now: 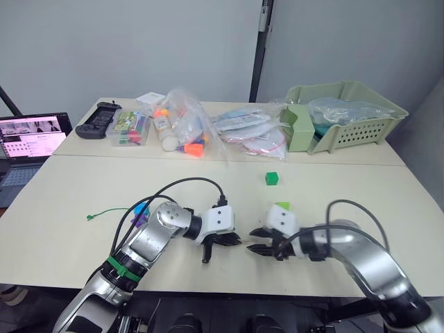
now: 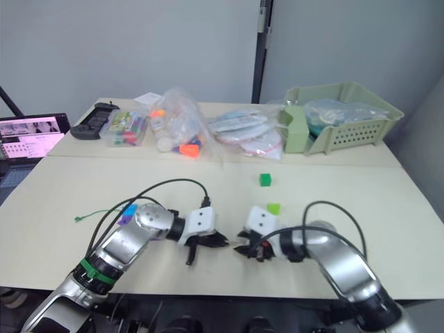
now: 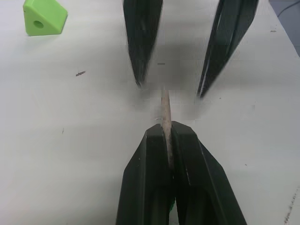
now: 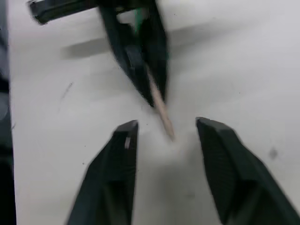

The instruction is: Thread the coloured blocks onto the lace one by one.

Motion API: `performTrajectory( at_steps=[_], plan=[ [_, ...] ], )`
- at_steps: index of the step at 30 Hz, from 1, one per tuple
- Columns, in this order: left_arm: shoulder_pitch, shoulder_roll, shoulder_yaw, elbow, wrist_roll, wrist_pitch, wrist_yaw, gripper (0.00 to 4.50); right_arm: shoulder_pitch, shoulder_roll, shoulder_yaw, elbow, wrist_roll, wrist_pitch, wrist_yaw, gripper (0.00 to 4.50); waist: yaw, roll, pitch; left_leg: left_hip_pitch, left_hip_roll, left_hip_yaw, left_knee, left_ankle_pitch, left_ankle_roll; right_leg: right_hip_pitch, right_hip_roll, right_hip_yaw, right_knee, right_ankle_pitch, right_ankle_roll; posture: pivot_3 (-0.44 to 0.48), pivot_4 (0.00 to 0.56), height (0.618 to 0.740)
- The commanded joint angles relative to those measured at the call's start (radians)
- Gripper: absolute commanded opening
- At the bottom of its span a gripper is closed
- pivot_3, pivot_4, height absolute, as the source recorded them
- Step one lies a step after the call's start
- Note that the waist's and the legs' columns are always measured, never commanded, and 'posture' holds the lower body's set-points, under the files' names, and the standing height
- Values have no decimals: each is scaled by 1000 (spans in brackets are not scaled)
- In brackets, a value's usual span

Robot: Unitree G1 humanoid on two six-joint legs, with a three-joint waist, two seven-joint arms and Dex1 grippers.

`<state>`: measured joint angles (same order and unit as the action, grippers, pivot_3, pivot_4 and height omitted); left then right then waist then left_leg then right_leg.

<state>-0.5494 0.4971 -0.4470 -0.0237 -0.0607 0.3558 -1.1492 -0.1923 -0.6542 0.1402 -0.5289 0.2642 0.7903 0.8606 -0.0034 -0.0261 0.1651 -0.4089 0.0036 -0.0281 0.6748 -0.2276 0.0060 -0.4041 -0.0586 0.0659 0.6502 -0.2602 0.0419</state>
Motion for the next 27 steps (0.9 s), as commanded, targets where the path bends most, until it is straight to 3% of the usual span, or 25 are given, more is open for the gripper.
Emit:
performTrajectory(
  at_steps=[1,2,4,8,14,27],
  plan=[
    [-2,10,29,-34,-17,9,2,0,86,69,-143,-136,55,97,-141,3391,-1,0,0,0,0,0,0,0,0,0,0,0,0,0,0,0,150,740],
    [2,14,31,-38,-20,10,1,0,112,104,-165,-162,64,115,-182,3684,-2,0,0,0,0,0,0,0,0,0,0,1,0,0,0,0,150,740],
    [6,20,35,-44,-22,12,0,0,144,157,-190,-200,76,144,-241,3684,-9,0,0,2,1,0,0,0,0,0,0,1,1,0,0,0,150,740],
    [19,45,52,-60,-38,18,-9,0,224,351,-192,-222,-49,127,-533,3684,-12,0,0,2,1,0,0,0,0,-1,1,2,3,0,0,0,150,740],
    [27,57,55,-70,-46,20,-12,0,194,515,-134,-124,-165,44,-751,3684,-13,0,0,3,1,1,0,0,0,-2,0,3,4,0,1,0,150,740],
    [38,58,58,-84,-44,23,-8,0,-26,591,-180,278,-187,-170,-823,3684,-17,0,0,3,0,2,-1,0,0,-2,0,3,5,0,1,0,150,740]
  ],
)
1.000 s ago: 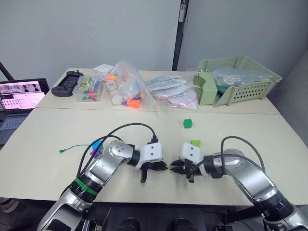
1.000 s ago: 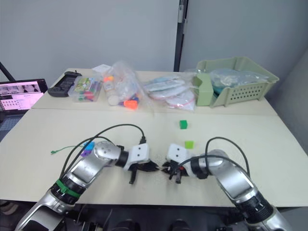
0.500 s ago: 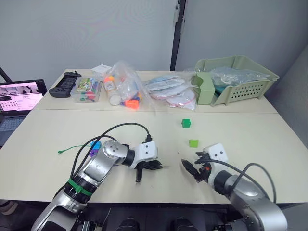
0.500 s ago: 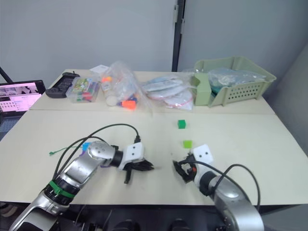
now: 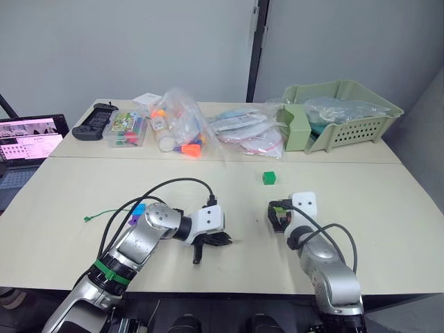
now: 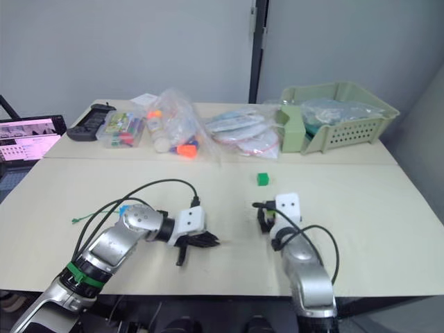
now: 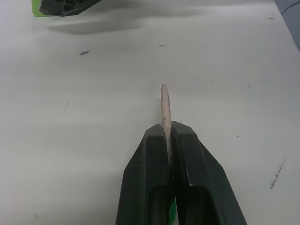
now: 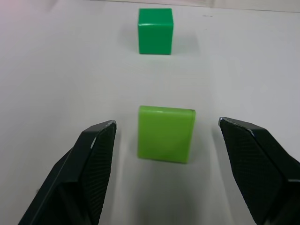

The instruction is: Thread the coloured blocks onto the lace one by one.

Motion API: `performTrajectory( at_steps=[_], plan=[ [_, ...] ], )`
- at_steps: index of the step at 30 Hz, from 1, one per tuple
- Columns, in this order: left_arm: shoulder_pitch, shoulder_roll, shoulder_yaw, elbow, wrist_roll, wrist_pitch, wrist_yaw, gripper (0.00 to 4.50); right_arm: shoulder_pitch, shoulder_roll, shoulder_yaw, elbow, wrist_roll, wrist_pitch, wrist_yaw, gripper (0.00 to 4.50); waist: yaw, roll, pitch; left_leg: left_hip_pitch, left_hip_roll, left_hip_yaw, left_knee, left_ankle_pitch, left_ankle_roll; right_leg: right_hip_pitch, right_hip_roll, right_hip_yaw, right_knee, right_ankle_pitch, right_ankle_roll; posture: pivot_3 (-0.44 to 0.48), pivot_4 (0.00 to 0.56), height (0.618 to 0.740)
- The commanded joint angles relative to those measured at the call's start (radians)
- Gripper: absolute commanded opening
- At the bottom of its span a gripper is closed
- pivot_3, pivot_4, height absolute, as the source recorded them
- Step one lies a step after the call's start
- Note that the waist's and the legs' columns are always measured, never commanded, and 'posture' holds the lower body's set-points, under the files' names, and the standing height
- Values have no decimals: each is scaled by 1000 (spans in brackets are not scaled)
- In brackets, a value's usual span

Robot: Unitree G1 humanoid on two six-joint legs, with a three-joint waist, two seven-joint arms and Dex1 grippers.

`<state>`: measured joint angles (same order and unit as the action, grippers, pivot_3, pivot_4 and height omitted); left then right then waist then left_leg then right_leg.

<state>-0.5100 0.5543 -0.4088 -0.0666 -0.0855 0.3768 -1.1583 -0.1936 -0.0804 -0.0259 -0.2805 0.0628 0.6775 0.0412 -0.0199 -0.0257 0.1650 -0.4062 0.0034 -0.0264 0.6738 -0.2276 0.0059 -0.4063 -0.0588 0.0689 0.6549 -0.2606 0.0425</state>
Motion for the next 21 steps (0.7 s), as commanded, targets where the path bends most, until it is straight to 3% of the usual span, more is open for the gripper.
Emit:
performTrajectory(
  at_steps=[1,9,13,17,21],
  plan=[
    [-1,1,20,-41,-19,2,2,0,-28,23,-18,47,12,-62,-10,3684,-1,0,0,0,0,0,0,0,0,0,0,0,0,0,0,0,150,740],
    [-5,-2,20,-32,-18,2,3,0,-3,63,-8,19,13,-98,-12,1177,-3,0,0,0,0,-1,-1,0,0,0,0,0,0,0,0,0,150,740],
    [-8,-5,20,-27,-18,1,4,0,26,64,-6,-49,13,-73,-11,1164,-2,0,0,0,0,-1,-1,0,0,0,0,0,0,0,0,0,150,740],
    [-9,1,33,-16,-17,-2,11,0,175,90,91,-359,21,62,-28,1164,1,0,0,0,0,-2,-2,0,0,-1,0,0,1,0,0,0,150,740],
    [-15,5,41,1,-15,-8,9,0,311,109,197,-519,6,168,-62,1164,-5,0,0,0,0,-3,-4,0,0,-3,0,0,1,0,0,0,150,740]
  ],
)
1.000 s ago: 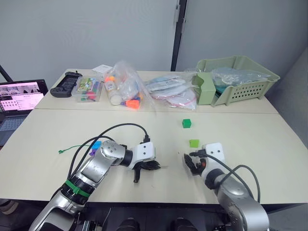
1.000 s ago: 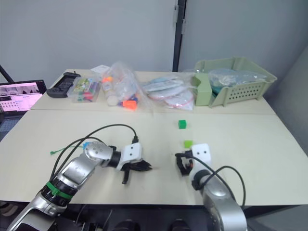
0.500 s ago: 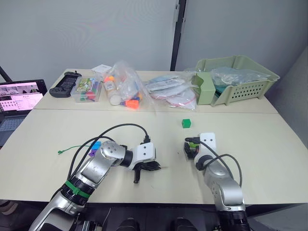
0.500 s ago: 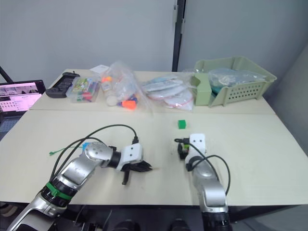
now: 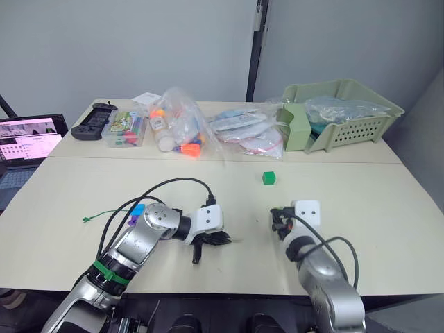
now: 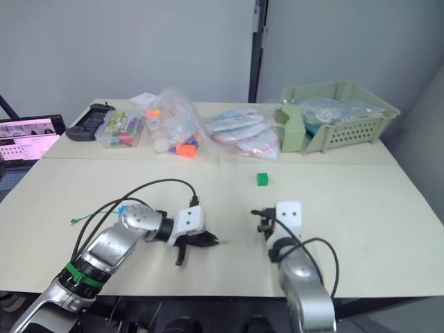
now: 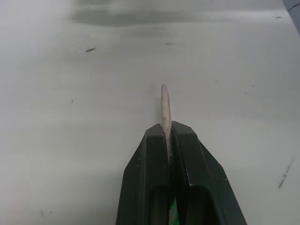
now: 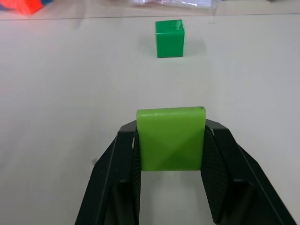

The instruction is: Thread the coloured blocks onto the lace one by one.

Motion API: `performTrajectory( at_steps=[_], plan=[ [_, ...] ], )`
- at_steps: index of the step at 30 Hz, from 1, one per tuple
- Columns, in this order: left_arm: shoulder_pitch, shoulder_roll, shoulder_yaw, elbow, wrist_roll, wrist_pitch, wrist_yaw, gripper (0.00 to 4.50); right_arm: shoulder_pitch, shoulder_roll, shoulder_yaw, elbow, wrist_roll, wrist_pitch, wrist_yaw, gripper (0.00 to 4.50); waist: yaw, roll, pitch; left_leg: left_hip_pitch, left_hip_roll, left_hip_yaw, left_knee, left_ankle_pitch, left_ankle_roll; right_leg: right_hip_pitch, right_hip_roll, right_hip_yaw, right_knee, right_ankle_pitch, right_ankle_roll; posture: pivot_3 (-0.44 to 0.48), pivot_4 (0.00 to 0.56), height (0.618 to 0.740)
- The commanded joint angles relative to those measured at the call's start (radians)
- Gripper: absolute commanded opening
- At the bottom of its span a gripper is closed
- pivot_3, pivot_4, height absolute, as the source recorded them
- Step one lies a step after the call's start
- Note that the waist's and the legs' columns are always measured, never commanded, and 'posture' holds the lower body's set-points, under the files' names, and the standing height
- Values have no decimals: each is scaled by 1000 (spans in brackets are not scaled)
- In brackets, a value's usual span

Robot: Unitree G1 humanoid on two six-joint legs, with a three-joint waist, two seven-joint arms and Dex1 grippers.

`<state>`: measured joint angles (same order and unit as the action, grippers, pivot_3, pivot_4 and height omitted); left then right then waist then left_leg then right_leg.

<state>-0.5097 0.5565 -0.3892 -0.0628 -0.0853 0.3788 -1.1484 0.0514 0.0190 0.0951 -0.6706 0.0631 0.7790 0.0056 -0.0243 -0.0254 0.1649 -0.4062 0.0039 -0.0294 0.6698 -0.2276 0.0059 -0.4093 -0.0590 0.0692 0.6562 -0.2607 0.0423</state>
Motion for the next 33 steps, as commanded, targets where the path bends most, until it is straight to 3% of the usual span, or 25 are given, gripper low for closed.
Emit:
performTrajectory(
  at_steps=[1,7,13,15,17,22,24,27,30,33],
  plan=[
    [-17,3,23,0,-14,-11,-2,0,94,17,96,-147,5,84,-35,1164,-1,0,0,0,0,0,0,0,0,0,0,0,0,0,0,0,150,740],
    [-24,-1,21,4,-14,-9,-7,0,175,41,131,-127,20,165,-51,1164,1,0,0,0,2,1,0,0,0,1,0,0,-3,-1,0,0,150,740],
    [-27,0,20,7,-12,-10,-10,0,166,42,114,-98,69,166,-7,1164,2,0,0,1,4,1,0,0,0,1,1,0,-3,-1,-1,0,150,740],
    [-27,0,21,8,-12,-11,-10,0,147,15,111,-123,68,145,8,2228,0,0,0,1,4,2,-1,0,0,1,2,0,-3,-1,-1,0,150,740],
    [-27,1,22,9,-12,-11,-9,0,135,-21,79,-161,79,146,40,2918,-1,0,0,0,4,2,-1,0,0,1,2,0,-3,-1,-1,0,150,740],
    [-23,3,23,0,-14,-4,-9,0,86,-231,-46,-284,208,183,250,4481,3,0,0,0,3,2,0,0,0,2,1,0,-5,-1,-1,0,150,740],
    [-24,3,23,0,-14,-2,-9,0,66,-328,-100,-298,272,186,349,4481,4,0,0,1,3,3,0,0,0,4,1,-1,-7,-1,0,0,150,740],
    [-23,1,23,-6,-16,3,-7,0,9,-585,-179,-209,416,120,685,4481,4,0,0,1,2,3,0,0,0,5,1,-2,-8,-1,0,0,150,740],
    [-21,4,21,-12,-19,6,-15,0,-71,-748,-147,-58,435,29,868,4481,3,-1,1,2,1,5,0,0,0,7,1,-2,-9,-1,0,0,150,740],
    [-16,16,23,-37,-27,22,-29,0,-192,-856,-44,175,327,-166,1024,4481,2,-2,1,2,1,7,0,0,0,6,2,-2,-9,-1,0,0,150,740]
  ],
)
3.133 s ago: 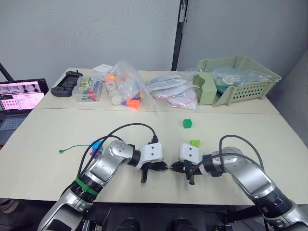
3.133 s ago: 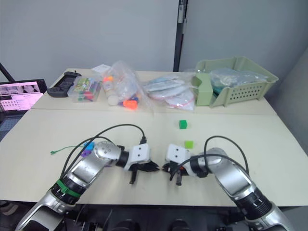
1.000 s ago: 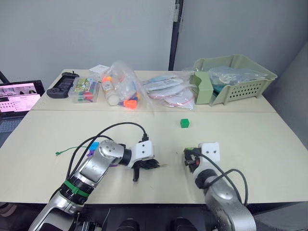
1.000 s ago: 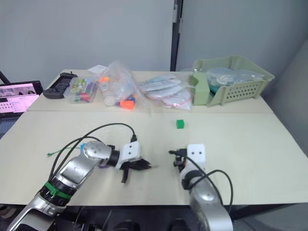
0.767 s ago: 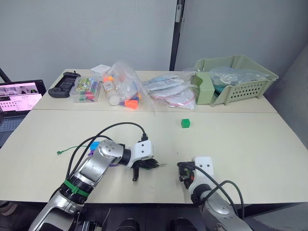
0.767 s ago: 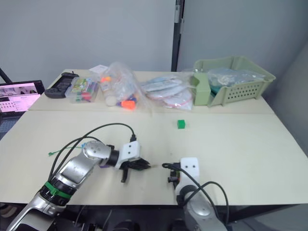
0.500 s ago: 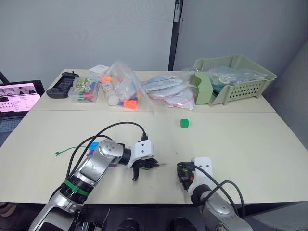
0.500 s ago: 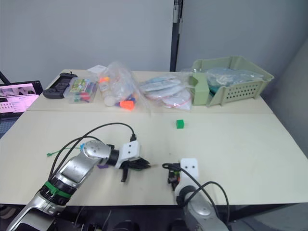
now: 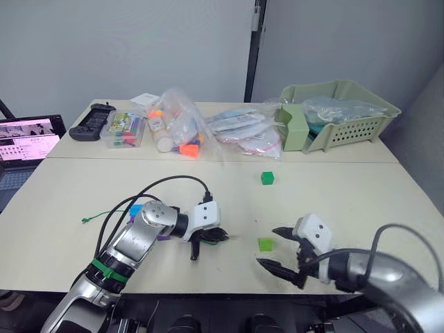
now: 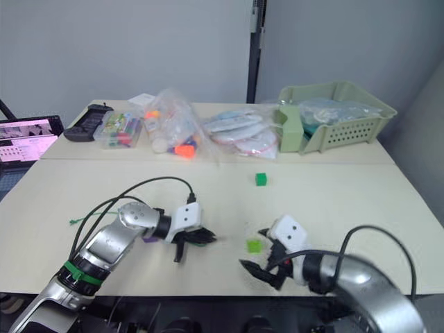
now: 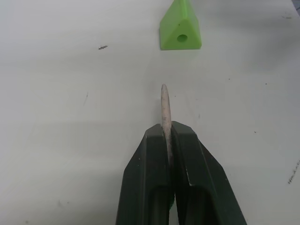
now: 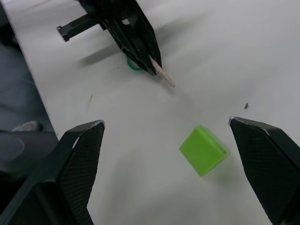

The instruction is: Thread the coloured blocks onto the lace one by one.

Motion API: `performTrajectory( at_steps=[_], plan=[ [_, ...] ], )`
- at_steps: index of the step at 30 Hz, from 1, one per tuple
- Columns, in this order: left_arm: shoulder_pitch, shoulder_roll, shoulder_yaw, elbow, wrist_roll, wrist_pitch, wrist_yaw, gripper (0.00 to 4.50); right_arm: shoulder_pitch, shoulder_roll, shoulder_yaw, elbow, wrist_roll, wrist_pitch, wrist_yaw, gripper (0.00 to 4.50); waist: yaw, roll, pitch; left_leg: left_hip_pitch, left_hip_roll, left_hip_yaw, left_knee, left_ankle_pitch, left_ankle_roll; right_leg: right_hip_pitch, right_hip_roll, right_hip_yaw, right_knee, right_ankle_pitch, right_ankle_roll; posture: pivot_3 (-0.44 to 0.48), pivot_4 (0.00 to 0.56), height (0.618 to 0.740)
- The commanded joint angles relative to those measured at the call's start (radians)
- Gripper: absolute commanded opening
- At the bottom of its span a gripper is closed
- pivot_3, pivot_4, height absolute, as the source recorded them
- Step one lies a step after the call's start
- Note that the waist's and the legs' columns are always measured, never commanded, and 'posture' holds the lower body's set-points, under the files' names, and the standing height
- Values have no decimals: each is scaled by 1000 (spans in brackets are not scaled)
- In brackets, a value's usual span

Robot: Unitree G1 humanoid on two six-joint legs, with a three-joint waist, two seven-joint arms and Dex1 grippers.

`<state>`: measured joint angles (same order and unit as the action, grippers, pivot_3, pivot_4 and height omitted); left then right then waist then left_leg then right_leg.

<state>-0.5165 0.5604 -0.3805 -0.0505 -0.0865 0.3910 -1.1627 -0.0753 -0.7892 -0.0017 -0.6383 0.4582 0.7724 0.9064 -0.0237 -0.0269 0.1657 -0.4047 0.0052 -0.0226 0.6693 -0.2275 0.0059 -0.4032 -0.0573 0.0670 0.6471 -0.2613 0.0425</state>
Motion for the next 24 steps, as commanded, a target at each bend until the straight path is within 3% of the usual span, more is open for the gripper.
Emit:
performTrajectory(
  at_steps=[1,6,13,17,23,24],
  plan=[
    [-7,16,16,-57,-27,15,-18,0,-97,-66,87,208,-103,-221,158,4481,2,0,0,0,0,0,0,0,0,0,0,0,0,0,0,0,150,740],
    [8,37,20,-96,-36,36,-20,0,-236,-58,218,473,-209,-419,286,4481,6,0,0,-2,-1,0,-1,0,0,-2,-1,0,0,0,0,0,150,740],
    [35,53,24,-144,-44,69,-2,0,-338,14,295,653,-278,-508,342,4481,10,0,0,-1,-1,-2,0,0,0,-1,-2,0,1,0,0,0,150,740],
    [41,58,22,-158,-46,78,2,0,-348,26,308,681,-296,-517,355,3449,9,0,0,-1,-1,-3,0,0,0,-1,-2,0,1,0,0,0,150,740],
    [22,53,7,-181,-46,106,3,0,-340,27,305,665,-300,-501,359,1354,10,0,0,0,-1,-4,0,0,0,0,-2,0,1,0,0,0,150,740],
    [16,48,4,-184,-47,115,4,0,-339,31,302,656,-296,-496,354,1317,10,0,0,0,-1,-4,0,0,0,0,-2,0,1,0,0,0,150,740]
  ],
)
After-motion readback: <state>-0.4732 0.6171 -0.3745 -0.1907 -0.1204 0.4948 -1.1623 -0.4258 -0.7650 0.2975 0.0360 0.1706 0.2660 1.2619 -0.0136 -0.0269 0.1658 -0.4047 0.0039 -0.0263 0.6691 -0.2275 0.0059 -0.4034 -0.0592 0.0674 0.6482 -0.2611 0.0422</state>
